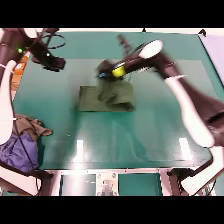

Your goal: Fold the shirts.

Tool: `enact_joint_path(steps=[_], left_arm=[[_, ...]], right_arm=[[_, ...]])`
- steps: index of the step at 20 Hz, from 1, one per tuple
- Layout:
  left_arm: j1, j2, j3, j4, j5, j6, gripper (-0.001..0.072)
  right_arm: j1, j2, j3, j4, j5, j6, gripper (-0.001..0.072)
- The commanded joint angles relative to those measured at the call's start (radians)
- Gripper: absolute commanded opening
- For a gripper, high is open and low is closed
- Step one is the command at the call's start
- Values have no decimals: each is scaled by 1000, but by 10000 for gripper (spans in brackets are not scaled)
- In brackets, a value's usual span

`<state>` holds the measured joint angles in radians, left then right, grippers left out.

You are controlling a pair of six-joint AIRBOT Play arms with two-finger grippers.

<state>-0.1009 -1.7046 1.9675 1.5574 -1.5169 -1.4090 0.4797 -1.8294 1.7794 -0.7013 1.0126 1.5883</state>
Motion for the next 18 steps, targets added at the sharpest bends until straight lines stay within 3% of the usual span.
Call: enact_joint_path(steps=[1, 3, 6, 10, 11, 13, 14, 16, 18], left_arm=[[60, 18, 3, 45, -55, 31, 24], [62, 18, 3, 40, -63, 34, 24], [63, 18, 3, 32, -81, 38, 24], [62, 18, 3, 32, -74, 38, 24], [62, 18, 3, 32, -76, 37, 24], [62, 18, 3, 32, -77, 31, 24], [62, 18, 3, 32, -77, 29, 24], [62, 18, 3, 31, -77, 22, 24], [62, 18, 3, 31, -73, 22, 24]], right_arm=[[193, -161, 1, 87, -349, -47, 424], [143, -145, 1, 32, -292, -47, 412], [-68, -57, 0, -26, -14, -28, 389], [-343, 58, -23, -282, 247, 80, 394], [-389, 84, -66, -322, 266, 90, 413], [-455, 119, -201, -328, 265, 91, 565], [-471, 117, -272, -323, 255, 90, 593], [-474, 99, -404, -244, 176, 39, 593], [-457, 49, -473, -56, 109, -61, 593]])
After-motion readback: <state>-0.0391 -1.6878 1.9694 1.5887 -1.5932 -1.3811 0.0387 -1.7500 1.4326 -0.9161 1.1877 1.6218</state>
